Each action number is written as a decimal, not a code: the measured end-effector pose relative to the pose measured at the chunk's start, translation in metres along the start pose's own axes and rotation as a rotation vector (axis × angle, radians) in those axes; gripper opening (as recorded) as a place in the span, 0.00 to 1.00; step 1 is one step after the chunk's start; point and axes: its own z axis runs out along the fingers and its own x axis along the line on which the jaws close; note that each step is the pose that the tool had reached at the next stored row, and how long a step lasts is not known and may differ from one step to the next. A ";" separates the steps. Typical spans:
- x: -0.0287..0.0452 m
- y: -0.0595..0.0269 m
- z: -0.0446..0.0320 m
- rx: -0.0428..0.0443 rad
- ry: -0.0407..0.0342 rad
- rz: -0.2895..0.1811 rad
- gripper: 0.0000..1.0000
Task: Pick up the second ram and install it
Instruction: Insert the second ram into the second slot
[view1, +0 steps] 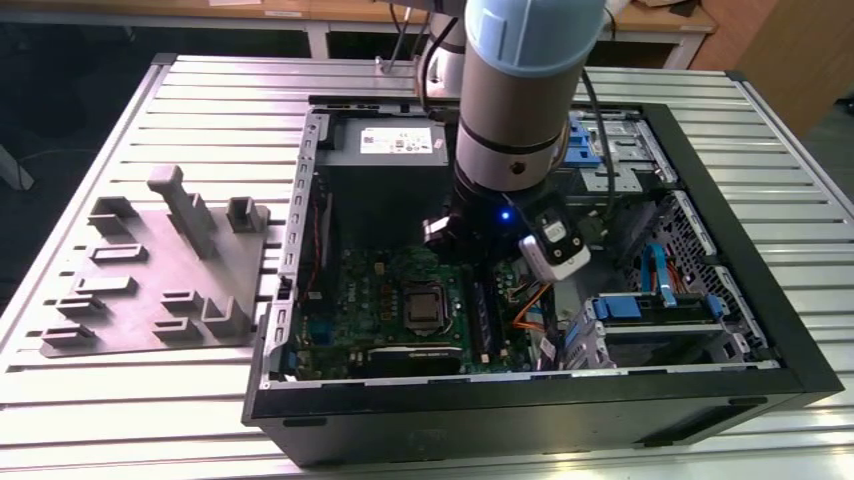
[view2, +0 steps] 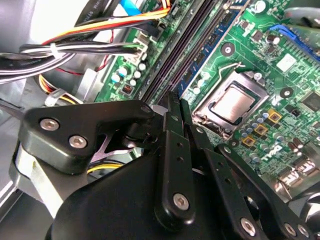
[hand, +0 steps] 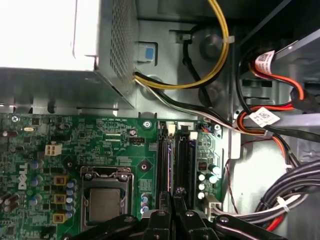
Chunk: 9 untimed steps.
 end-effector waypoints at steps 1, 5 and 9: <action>0.0001 -0.0001 0.0013 0.0000 0.0000 0.001 0.13; 0.0005 -0.0002 0.0053 0.0001 0.0000 0.002 0.13; 0.0005 -0.0002 0.0056 0.0000 0.0000 0.002 0.13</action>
